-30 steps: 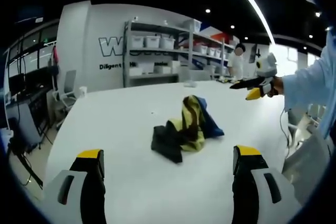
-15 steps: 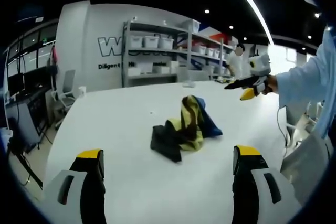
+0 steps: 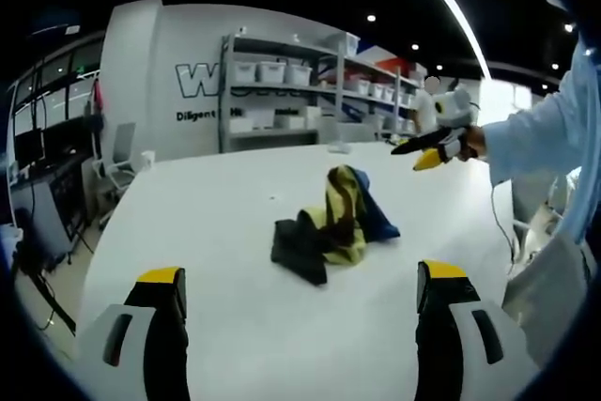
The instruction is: Fold the garment on the visible template until the final outline fits inside the template.
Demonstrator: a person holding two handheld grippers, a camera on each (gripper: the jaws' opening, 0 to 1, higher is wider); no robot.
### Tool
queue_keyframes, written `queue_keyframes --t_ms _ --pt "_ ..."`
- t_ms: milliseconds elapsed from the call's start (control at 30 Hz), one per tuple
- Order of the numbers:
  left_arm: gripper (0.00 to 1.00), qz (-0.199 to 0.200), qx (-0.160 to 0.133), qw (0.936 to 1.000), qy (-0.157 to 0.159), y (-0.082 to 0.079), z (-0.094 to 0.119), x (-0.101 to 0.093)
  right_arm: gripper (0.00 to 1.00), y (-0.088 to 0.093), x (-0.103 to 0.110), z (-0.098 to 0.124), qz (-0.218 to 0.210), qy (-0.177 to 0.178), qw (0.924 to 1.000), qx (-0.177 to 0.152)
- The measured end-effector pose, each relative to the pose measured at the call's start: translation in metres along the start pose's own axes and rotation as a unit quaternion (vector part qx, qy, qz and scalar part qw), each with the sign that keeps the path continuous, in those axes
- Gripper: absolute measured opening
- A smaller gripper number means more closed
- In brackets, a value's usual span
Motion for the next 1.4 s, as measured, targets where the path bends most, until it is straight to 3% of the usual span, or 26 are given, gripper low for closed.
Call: queue_keyframes --t_ms 633,967,1400 --pt "0.99 0.003 0.002 1.0000 -0.005 0.003 -0.001 0.002 0.71 -0.020 -0.014 -0.025 0.021 -0.022 0.9994 0.017" --pt "0.99 0.002 0.004 1.0000 -0.008 0.006 -0.001 0.003 0.61 -0.033 -0.020 -0.034 0.043 -0.031 0.9981 0.030" --pt "0.99 0.004 -0.003 1.0000 -0.006 0.005 -0.001 0.001 0.48 -0.034 -0.021 -0.047 0.064 -0.047 0.9946 0.067"
Point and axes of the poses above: the point that each gripper's makers call its tool centre point, and the gripper's own axes: z roughly backward along the fingers, x roughly to its left, y roughly out of its underside, the point moved 2 cm from there along z, roughly backward along the fingers, and after that the axes turned 10 degrees about y, right-handed, at the moved point
